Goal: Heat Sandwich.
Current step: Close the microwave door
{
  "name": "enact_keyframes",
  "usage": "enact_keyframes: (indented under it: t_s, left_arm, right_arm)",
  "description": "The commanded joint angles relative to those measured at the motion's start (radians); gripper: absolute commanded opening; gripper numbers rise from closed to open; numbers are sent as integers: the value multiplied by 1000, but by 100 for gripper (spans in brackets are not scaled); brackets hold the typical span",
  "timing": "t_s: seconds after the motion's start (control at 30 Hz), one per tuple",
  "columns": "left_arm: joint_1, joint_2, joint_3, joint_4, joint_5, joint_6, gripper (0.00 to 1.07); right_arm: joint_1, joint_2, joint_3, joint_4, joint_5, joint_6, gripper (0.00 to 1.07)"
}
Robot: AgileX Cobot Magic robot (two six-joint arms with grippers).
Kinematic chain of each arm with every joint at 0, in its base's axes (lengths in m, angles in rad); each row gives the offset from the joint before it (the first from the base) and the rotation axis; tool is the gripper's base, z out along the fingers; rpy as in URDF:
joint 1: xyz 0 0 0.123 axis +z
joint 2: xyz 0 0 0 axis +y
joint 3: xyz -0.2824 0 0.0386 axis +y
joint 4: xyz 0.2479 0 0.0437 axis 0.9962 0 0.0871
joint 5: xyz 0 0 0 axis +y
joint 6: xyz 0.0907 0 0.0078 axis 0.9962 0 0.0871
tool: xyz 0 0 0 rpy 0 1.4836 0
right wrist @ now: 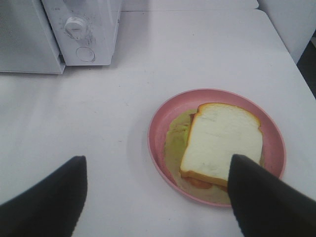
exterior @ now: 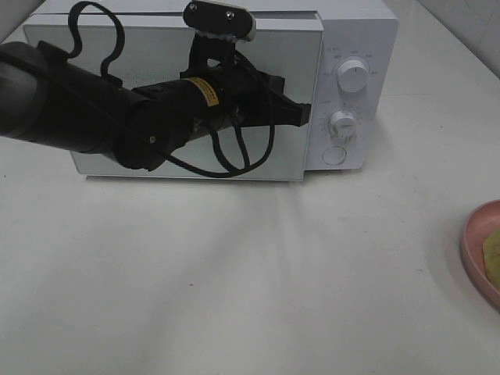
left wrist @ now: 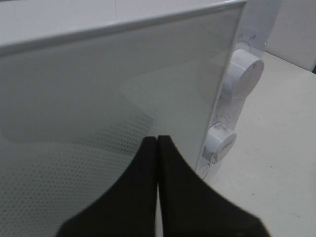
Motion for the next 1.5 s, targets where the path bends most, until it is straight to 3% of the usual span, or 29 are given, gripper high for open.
enact_keyframes:
  t_s: [0.03,0.73,1.5]
  left_arm:
    - [-5,24,-51,-10,13,0,0]
    - [51,126,-253,-45,125,10,0]
    - [47,98,-254,-19,157,16,0]
  right_arm:
    - [-6,-28,4,-1,-10,0,75]
    - [-6,-28,4,-1,-10,0,75]
    - [-6,-28,4,-1,-10,0,75]
